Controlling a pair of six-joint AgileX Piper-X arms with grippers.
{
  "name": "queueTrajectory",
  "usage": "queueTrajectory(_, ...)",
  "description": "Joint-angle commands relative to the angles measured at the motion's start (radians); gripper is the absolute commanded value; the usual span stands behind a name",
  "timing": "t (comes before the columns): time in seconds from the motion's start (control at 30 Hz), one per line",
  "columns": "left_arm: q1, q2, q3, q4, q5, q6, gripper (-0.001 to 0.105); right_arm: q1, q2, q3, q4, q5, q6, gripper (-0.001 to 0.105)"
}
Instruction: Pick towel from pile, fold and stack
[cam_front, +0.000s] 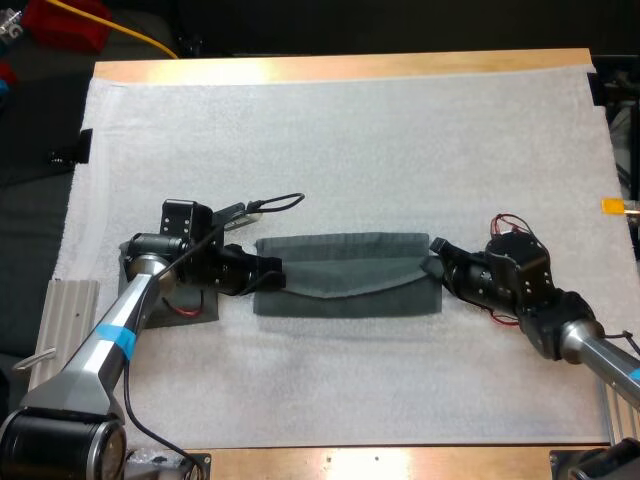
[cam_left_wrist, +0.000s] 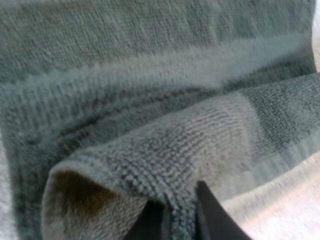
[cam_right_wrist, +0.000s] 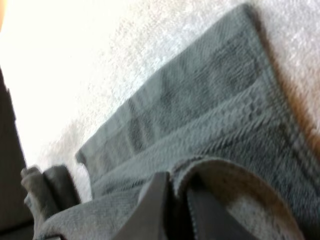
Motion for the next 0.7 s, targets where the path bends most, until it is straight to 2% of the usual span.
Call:
queueTrajectory(0.0,0.000,-0.002,-0.005,-0.020,-0.017,-0.003,0.000,-0.004,0.010,-0.010,-0.026,-0.011,0.002,0.001)
queueTrajectory(0.17,0.000,-0.002,-0.005,-0.035,-0.043,-0.003,0.000,-0.004,0.060,-0.011,-0.077,-0.008,0.059,0.001)
queueTrajectory(0.43,0.000,-0.002,-0.005,-0.064,-0.056,-0.003,0.000,-0.004,0.065,-0.011,-0.111,0.025,0.062,0.001)
queueTrajectory(0.5,0.000,-0.002,-0.005,-0.068,-0.056,-0.003,0.003,-0.004,0.065,-0.011,-0.121,0.025,0.076,0.004)
queueTrajectory(0.6,0.000,-0.002,-0.005,-0.068,-0.042,-0.003,0.019,-0.004,0.065,-0.011,-0.140,0.025,0.086,0.019)
queueTrajectory(0.67,0.000,-0.002,-0.005,-0.070,-0.029,-0.003,0.039,-0.004,0.065,-0.011,-0.158,0.025,0.088,0.034)
